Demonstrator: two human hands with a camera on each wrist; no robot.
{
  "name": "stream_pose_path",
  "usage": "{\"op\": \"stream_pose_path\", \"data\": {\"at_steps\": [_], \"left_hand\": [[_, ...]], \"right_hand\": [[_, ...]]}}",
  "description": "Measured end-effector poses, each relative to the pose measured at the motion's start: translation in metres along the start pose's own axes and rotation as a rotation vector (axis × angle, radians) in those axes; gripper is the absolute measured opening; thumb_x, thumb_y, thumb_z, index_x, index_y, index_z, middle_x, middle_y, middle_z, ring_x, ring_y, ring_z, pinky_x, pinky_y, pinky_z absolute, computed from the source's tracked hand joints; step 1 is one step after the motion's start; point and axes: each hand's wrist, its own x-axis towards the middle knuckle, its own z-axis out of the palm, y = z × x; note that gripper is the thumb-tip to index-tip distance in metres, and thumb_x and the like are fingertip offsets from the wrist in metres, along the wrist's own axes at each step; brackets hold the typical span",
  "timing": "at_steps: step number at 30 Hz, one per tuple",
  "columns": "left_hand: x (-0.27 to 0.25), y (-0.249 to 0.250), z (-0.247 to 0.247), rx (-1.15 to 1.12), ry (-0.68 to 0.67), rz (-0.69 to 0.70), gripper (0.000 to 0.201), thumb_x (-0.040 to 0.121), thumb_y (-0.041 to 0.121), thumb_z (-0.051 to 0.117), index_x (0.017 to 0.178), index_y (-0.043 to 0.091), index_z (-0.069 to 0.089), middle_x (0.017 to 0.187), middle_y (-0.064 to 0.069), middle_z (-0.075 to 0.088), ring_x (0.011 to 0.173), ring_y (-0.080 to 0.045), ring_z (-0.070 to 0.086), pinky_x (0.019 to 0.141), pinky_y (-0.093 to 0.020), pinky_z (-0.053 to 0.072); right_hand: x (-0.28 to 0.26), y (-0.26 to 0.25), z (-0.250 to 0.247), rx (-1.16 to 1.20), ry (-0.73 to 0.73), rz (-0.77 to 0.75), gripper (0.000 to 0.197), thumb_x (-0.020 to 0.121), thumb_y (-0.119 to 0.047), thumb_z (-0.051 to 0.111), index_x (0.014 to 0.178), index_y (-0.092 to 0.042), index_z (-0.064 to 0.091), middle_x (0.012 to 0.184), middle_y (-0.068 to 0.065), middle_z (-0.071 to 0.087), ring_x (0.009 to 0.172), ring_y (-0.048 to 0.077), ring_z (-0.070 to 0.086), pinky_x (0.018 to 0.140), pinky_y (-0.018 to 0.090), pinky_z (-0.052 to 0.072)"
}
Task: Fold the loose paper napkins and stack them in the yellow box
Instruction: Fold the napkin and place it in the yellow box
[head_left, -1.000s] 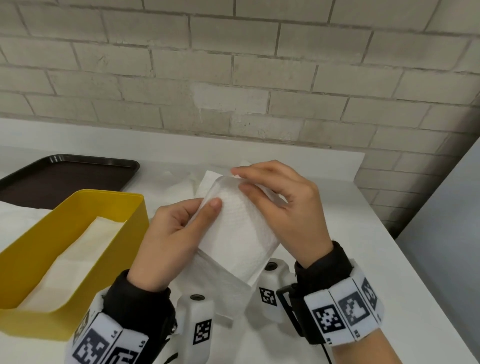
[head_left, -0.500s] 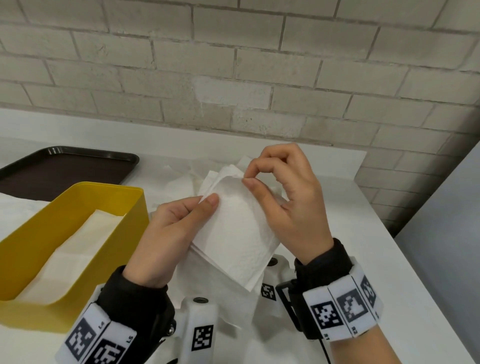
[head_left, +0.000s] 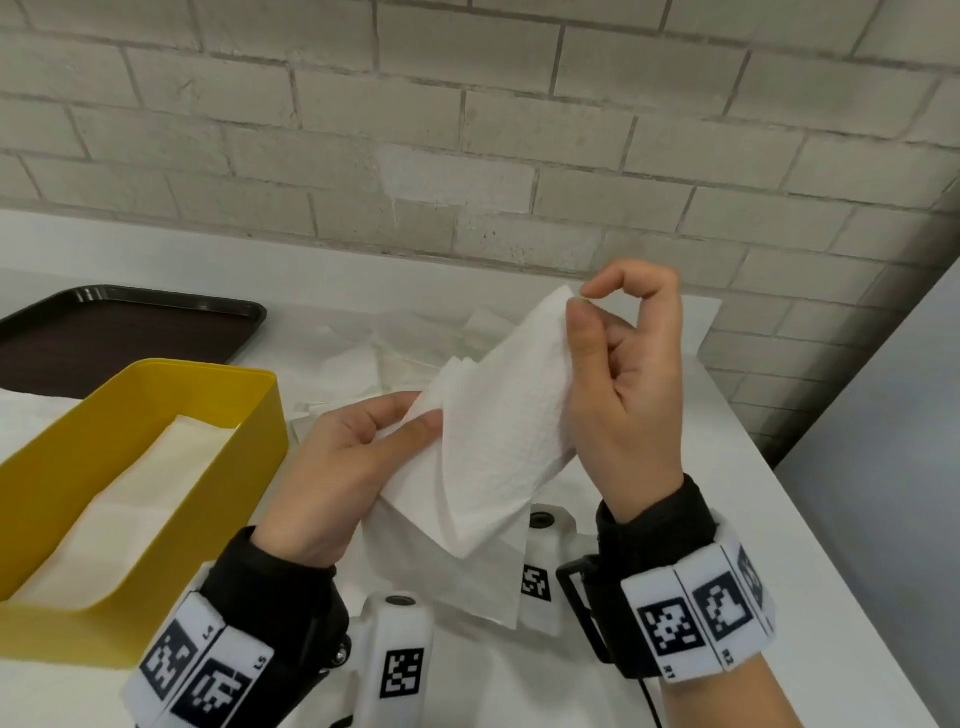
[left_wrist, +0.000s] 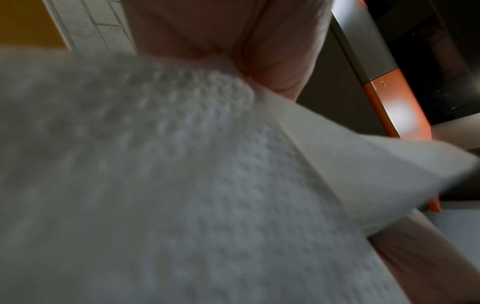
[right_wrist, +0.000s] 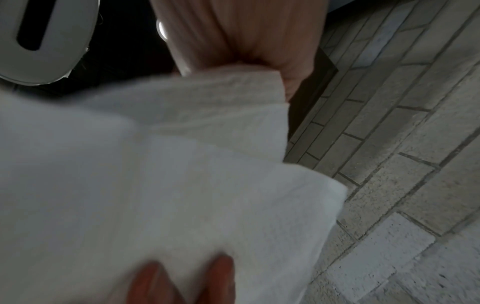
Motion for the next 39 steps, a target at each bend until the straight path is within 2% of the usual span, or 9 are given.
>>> {"op": "stream_pose_path", "data": {"at_steps": [5, 10, 13, 17, 21, 25, 30, 34, 39], "left_hand": [[0.005, -0.007, -0.004, 0.049, 0.015, 0.092, 0.022, 0.061, 0.02, 0.072, 0.076, 0.036, 0.076, 0.092, 0.004, 0.074, 0.089, -0.011, 0.07, 0.076, -0.022, 0.056], [0.007, -0.014, -0.012, 0.256, 0.071, 0.19, 0.033, 0.048, 0.031, 0.079, 0.075, 0.047, 0.072, 0.087, 0.022, 0.072, 0.088, 0.001, 0.066, 0.069, -0.018, 0.052], [0.007, -0.013, -0.008, 0.291, 0.119, 0.215, 0.02, 0.073, 0.021, 0.077, 0.082, 0.037, 0.07, 0.086, 0.026, 0.07, 0.096, -0.001, 0.064, 0.085, -0.027, 0.05], [0.001, -0.001, 0.001, 0.255, 0.12, 0.232, 0.029, 0.098, 0.013, 0.04, 0.079, 0.023, 0.06, 0.062, 0.028, 0.065, 0.064, 0.015, 0.059, 0.058, -0.001, 0.041], [-0.001, 0.005, 0.003, 0.022, 0.058, 0.167, 0.049, 0.077, 0.066, 0.05, 0.078, 0.021, 0.071, 0.09, 0.003, 0.072, 0.09, -0.012, 0.067, 0.08, -0.025, 0.049], [-0.001, 0.006, 0.013, -0.007, 0.083, 0.201, 0.021, 0.087, 0.027, 0.052, 0.087, 0.023, 0.072, 0.092, 0.004, 0.074, 0.088, -0.012, 0.07, 0.07, -0.022, 0.056], [0.014, -0.004, 0.0, 0.188, 0.262, 0.286, 0.017, 0.095, 0.018, 0.051, 0.093, 0.023, 0.067, 0.091, 0.007, 0.072, 0.091, -0.011, 0.066, 0.082, -0.028, 0.051], [0.016, -0.008, -0.022, 0.211, 0.332, 0.258, 0.021, 0.086, 0.029, 0.052, 0.102, 0.024, 0.065, 0.107, -0.002, 0.069, 0.105, -0.02, 0.064, 0.097, -0.044, 0.047], [0.012, -0.013, -0.03, 0.228, 0.356, 0.206, 0.014, 0.095, 0.02, 0.05, 0.1, 0.024, 0.062, 0.109, -0.002, 0.068, 0.103, -0.018, 0.064, 0.095, -0.044, 0.049]], "right_hand": [[0.001, -0.007, -0.007, -0.04, -0.25, -0.025, 0.037, 0.083, 0.011, 0.038, 0.084, -0.021, 0.058, 0.085, -0.014, 0.058, 0.08, -0.004, 0.054, 0.072, 0.008, 0.038], [0.008, -0.024, -0.019, 0.182, -0.295, 0.026, 0.029, 0.082, -0.007, 0.057, 0.107, -0.022, 0.055, 0.108, -0.005, 0.053, 0.104, 0.007, 0.053, 0.085, 0.021, 0.046], [0.01, -0.027, -0.025, 0.255, -0.325, 0.037, 0.04, 0.076, -0.01, 0.065, 0.112, -0.02, 0.051, 0.115, -0.004, 0.052, 0.114, 0.013, 0.05, 0.099, 0.032, 0.042], [0.005, -0.016, -0.026, 0.345, -0.475, 0.163, 0.057, 0.073, -0.011, 0.07, 0.123, -0.02, 0.045, 0.128, -0.004, 0.046, 0.124, 0.019, 0.045, 0.108, 0.042, 0.036], [0.001, 0.002, -0.02, 0.125, -0.553, 0.33, 0.058, 0.073, -0.016, 0.069, 0.121, -0.039, 0.045, 0.126, -0.013, 0.044, 0.121, 0.011, 0.047, 0.104, 0.041, 0.042], [-0.002, 0.008, -0.014, -0.033, -0.6, 0.38, 0.065, 0.078, -0.005, 0.069, 0.118, -0.047, 0.039, 0.122, -0.025, 0.039, 0.114, 0.007, 0.048, 0.094, 0.035, 0.049], [0.006, 0.005, -0.021, -0.172, -0.746, 0.449, 0.07, 0.084, -0.011, 0.064, 0.131, -0.044, 0.026, 0.139, -0.014, 0.028, 0.086, 0.016, 0.063, 0.071, 0.029, 0.058], [0.016, 0.021, -0.04, -0.482, -0.798, 0.655, 0.051, 0.089, -0.024, 0.058, 0.134, -0.028, 0.034, 0.126, -0.002, 0.042, 0.084, 0.02, 0.065, 0.075, 0.031, 0.055], [0.007, 0.056, -0.045, -0.988, -1.261, 0.791, 0.046, 0.088, -0.041, 0.056, 0.128, -0.02, 0.045, 0.124, -0.001, 0.052, 0.103, 0.018, 0.052, 0.092, 0.029, 0.041]]}}
